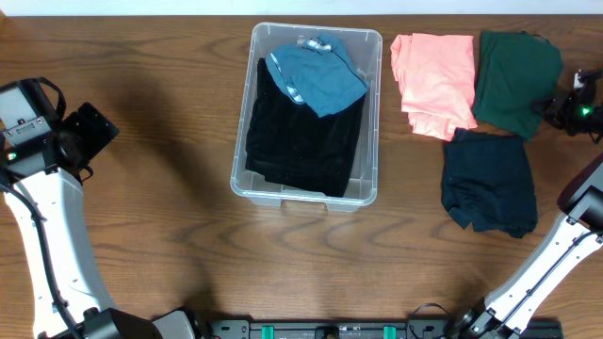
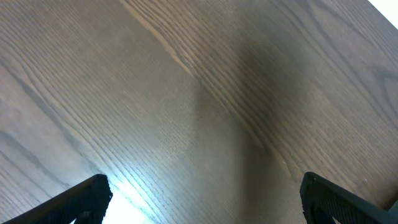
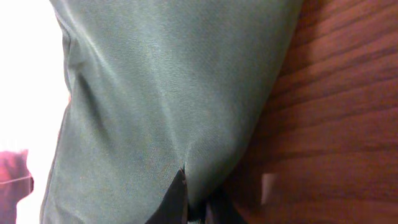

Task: Pack container
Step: 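Grasp the dark-green garment's far edge with the right gripper, then lift the dark-green garment and carry it leftward over the bin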

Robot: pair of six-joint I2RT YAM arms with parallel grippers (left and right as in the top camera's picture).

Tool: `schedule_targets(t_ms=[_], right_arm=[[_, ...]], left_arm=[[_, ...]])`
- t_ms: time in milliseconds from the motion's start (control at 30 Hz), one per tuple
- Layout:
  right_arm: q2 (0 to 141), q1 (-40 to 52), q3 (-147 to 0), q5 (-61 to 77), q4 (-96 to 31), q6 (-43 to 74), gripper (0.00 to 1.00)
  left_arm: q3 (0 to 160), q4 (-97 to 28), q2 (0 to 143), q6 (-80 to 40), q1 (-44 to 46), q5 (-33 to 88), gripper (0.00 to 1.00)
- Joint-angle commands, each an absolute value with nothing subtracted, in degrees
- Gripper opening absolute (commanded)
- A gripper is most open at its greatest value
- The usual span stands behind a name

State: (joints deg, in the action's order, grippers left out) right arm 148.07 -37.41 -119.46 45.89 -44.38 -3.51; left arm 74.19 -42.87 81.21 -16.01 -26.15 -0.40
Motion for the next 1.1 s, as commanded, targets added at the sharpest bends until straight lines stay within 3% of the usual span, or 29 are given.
schedule_targets(t_ms=[0, 267, 633, 1067], right_arm=[[148.8, -37.8, -118.2, 53.9, -44.6, -5.5, 0.01], [139.8, -37.8, -118.2, 71.9, -42.3, -5.5, 0.01], [119.5, -34.0, -118.2, 72.9, -40.4, -5.4, 0.01], [105.2, -21.0, -118.2, 72.9, -37.9, 0.6, 0.01]], left_arm=[[74.7, -42.9, 80.5, -15.0, -26.5, -0.7, 0.97], [74.7, -42.9, 80.5, -15.0, -26.5, -0.7, 0.98], [74.7, -42.9, 80.5, -15.0, -26.5, -0.7, 0.98], [74.7, -42.9, 80.5, -15.0, -26.5, -0.7, 0.98]])
